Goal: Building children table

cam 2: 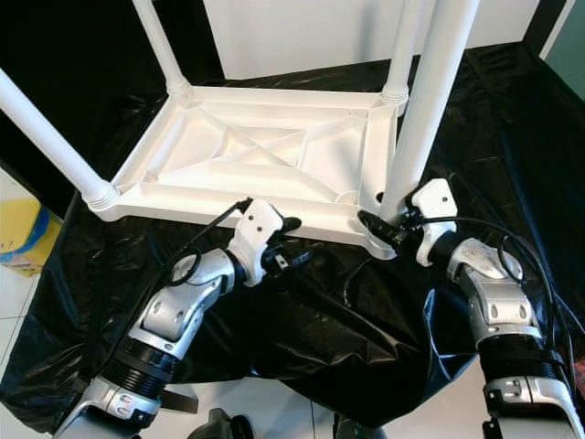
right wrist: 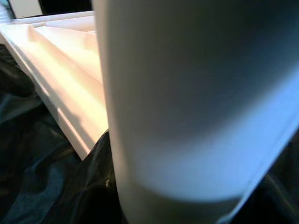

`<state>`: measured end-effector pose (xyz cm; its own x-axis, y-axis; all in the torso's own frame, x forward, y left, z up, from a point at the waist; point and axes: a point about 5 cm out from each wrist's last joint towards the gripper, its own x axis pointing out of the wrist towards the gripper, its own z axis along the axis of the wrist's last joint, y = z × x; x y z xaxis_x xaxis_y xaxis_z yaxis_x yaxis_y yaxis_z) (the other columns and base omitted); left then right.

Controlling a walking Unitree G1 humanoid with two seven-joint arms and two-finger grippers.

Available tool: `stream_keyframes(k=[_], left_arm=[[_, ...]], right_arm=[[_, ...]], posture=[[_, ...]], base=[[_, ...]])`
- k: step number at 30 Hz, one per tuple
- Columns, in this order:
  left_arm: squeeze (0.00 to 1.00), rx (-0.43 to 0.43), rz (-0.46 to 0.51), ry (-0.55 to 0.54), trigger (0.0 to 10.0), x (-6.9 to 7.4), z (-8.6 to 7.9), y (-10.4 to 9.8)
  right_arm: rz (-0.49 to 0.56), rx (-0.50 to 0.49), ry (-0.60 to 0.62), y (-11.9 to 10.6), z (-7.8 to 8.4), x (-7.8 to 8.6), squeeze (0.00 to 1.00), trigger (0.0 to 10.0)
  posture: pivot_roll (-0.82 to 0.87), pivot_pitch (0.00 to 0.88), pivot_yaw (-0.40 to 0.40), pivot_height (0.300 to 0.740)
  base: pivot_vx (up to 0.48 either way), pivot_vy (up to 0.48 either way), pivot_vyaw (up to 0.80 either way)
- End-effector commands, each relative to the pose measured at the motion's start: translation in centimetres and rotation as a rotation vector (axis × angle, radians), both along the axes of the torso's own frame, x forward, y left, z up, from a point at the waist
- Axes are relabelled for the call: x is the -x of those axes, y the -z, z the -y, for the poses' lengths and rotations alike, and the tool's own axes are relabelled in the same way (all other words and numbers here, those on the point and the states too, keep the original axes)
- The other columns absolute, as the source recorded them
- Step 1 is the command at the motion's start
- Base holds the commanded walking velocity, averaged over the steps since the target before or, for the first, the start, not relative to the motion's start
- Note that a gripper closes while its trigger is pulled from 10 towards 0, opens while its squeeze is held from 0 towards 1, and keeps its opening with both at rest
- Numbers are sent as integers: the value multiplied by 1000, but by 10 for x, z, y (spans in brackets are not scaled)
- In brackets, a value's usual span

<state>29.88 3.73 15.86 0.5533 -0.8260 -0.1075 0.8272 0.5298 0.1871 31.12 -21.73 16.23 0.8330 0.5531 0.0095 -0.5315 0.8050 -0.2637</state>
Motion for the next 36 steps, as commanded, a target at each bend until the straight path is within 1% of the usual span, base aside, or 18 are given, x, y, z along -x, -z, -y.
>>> stream_keyframes(k=[1, 2, 4, 5, 8, 9, 12, 13, 14, 16, 17, 18, 19, 20, 25, 30, 31, 36], left_arm=[[0, -9, -5, 6, 10000, 0, -1, 3], [0, -9, -5, 6, 10000, 0, -1, 3], [0, -7, -10, 7, 10000, 0, 1, 5], [0, -7, -10, 7, 10000, 0, 1, 5], [0, -1, -11, 8, 10000, 0, 2, 5], [0, -1, -11, 8, 10000, 0, 2, 5], [0, 2, -7, 6, 10000, -1, 4, 4], [0, 2, -7, 6, 10000, -1, 4, 4], [0, 5, -4, 1, 10000, -1, 4, 3], [0, 6, -2, -2, 10000, -1, 3, 2], [0, 6, -1, -10, 10000, -1, 1, 3], [0, 7, -2, -19, 10000, -1, -1, 3], [0, 7, -2, -19, 10000, -1, -1, 3], [0, 7, -3, -26, 10000, -1, -2, 4], [0, 9, -2, -37, 10000, -1, -5, 4], [0, 6, 4, -45, 10000, -4, -7, 3], [0, 9, 6, -50, 10000, -5, -8, 3], [0, 14, 9, -52, 10000, -6, -6, 1]], right_arm=[[-12, 13, 53, 8, -6, 2, 0, 10000], [-12, 13, 53, 8, -6, 2, 0, 10000], [-15, -19, 238, 16, -10, 6, 0, 10000], [-15, -19, 238, 16, -10, 6, 0, 10000], [-53, -105, 430, 28, -23, 13, 0, 10000], [-53, -105, 430, 28, -23, 13, 0, 10000], [-55, -170, 635, 36, -33, 20, 0, 10000], [-55, -170, 635, 36, -33, 20, 0, 10000], [-48, -198, 738, 40, -39, 24, 0, 10000], [-45, -209, 780, 41, -42, 25, 0, 10000], [-49, -222, 805, 42, -50, 25, 0, 10000], [-51, -226, 794, 41, -59, 24, 0, 10000], [-51, -226, 794, 41, -59, 24, 0, 10000], [-49, -228, 779, 40, -65, 23, 0, 10000], [-8, -238, 785, 29, -64, 24, 0, 10000], [-2, -256, 740, 26, -72, 26, 0, 10000], [6, -269, 704, 24, -75, 27, 0, 10000], [20, -271, 708, 22, -73, 28, 0, 10000]], posture=[[-201, 99, 70, 740], [-201, 99, 70, 740], [-206, 99, 70, 740], [-206, 99, 70, 740], [-211, 91, 71, 740], [-211, 91, 71, 740], [-197, 93, 65, 740], [-197, 93, 65, 740], [-188, 93, 60, 740], [-188, 93, 60, 740], [-176, 94, 53, 740], [-171, 92, 48, 740], [-171, 92, 48, 740], [-171, 92, 48, 740], [-168, 92, 42, 740], [-169, 88, 40, 740], [-172, 86, 38, 740], [-182, 85, 41, 740]], base=[[0, 0, 0], [0, 0, 0], [0, 0, 0], [0, 0, 0], [0, 0, 0], [0, 0, 0], [0, 0, 0], [0, 0, 0], [0, 0, 0], [0, 0, 0], [0, 0, 0], [0, 0, 0], [0, 0, 0], [0, 0, 0], [0, 0, 0], [0, 0, 0], [0, 0, 0], [0, 0, 0]])
